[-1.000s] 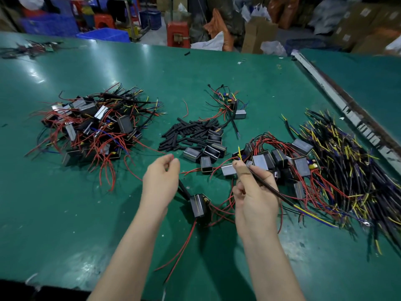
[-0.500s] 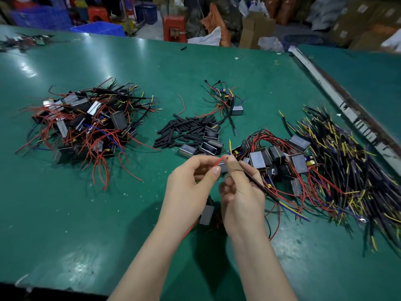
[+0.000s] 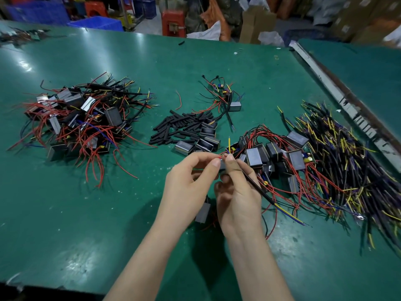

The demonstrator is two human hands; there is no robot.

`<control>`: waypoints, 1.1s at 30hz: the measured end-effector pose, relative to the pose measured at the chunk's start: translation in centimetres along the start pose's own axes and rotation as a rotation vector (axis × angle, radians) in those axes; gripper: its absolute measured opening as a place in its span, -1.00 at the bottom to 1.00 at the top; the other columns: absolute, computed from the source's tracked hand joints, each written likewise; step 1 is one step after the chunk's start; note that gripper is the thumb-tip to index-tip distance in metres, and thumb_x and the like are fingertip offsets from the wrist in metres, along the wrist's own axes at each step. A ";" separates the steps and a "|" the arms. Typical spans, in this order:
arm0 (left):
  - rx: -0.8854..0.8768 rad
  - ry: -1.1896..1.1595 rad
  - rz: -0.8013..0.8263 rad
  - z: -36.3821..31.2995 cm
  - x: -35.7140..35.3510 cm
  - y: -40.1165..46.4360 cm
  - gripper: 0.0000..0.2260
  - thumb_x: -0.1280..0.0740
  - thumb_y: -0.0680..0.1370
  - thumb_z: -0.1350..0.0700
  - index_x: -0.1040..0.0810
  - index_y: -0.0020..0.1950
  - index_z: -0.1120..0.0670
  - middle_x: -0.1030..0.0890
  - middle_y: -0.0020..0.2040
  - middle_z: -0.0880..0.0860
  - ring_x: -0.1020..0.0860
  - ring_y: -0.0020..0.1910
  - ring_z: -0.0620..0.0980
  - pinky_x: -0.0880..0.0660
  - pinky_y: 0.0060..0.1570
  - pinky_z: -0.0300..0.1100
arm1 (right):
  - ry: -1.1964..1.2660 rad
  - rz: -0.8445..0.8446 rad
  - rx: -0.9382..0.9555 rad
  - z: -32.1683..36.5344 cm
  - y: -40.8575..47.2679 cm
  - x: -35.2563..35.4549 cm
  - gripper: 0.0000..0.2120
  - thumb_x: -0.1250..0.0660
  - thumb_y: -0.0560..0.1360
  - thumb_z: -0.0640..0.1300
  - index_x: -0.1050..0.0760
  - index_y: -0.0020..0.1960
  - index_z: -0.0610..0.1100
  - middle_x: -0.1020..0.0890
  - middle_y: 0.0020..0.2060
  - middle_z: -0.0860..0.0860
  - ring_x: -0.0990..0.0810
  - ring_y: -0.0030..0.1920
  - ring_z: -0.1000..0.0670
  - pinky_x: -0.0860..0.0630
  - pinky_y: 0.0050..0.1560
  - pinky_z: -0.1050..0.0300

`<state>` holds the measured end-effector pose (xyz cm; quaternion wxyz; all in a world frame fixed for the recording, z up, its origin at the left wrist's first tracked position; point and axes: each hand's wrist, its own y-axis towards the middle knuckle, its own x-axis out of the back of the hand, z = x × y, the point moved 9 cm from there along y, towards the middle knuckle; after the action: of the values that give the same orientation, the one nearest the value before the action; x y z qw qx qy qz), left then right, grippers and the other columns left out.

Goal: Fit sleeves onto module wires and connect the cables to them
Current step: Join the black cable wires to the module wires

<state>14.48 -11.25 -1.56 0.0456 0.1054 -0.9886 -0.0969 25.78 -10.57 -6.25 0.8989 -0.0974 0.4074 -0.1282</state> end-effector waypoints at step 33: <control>0.043 -0.049 -0.068 0.9 0.0 -0.1 -0.82 -0.30 0.57 0.18 -0.60 -0.16 -0.04 -0.66 -0.25 -0.10 -0.57 -0.27 -0.20 -0.49 -0.15 -0.36 | -0.156 0.002 0.059 0.6 0.1 0.4 -0.84 -0.43 0.42 -0.27 -0.51 -0.22 -0.07 -0.67 -0.28 -0.07 -0.54 -0.37 0.10 -0.37 -0.39 0.29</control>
<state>14.38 -11.24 -2.43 0.0156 0.1375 -0.9872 -0.0798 26.54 -10.62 -6.16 0.9306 -0.0798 0.3323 -0.1312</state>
